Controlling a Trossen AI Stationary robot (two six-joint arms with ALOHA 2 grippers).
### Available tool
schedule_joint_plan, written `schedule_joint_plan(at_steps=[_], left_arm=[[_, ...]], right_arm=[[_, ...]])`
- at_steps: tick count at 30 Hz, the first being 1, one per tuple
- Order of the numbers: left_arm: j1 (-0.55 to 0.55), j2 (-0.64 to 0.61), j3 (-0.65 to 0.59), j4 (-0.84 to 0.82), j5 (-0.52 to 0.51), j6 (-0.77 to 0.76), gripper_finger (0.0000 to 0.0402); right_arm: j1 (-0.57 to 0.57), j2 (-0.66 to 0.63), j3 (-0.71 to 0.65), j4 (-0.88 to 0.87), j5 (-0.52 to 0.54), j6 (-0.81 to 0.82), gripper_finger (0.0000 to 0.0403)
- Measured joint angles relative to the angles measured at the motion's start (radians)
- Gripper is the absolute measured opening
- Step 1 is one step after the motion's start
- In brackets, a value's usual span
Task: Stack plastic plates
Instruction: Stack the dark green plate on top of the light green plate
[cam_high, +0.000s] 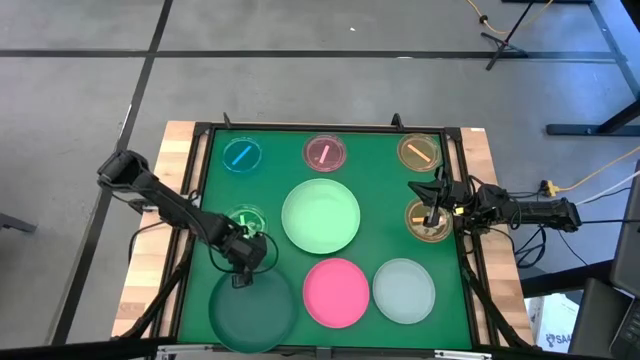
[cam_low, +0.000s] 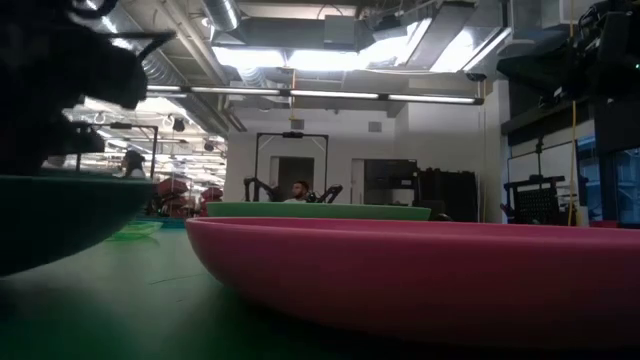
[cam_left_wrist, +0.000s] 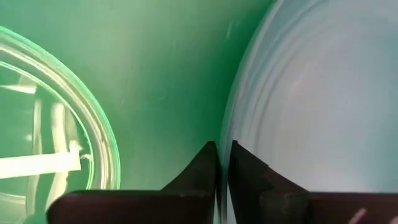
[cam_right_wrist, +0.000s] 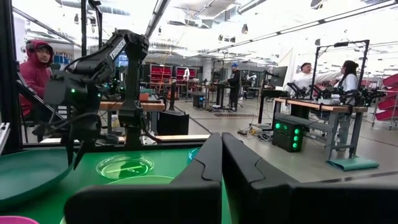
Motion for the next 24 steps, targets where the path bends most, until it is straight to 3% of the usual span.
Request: schedule_joint_plan(at_steps=[14,24], left_arm=[[0.059,-0.179,0.059,-0.031,-0.02,-0.071,0.0017],[0.114,-0.264,0.059,0.035,-0.131,-0.066,0.0007]], right_arm=[[0.0,0.0,0.0,0.0,0.0,0.025,0.0],[0.0,0.0,0.0,0.0,0.0,0.027,0.0]])
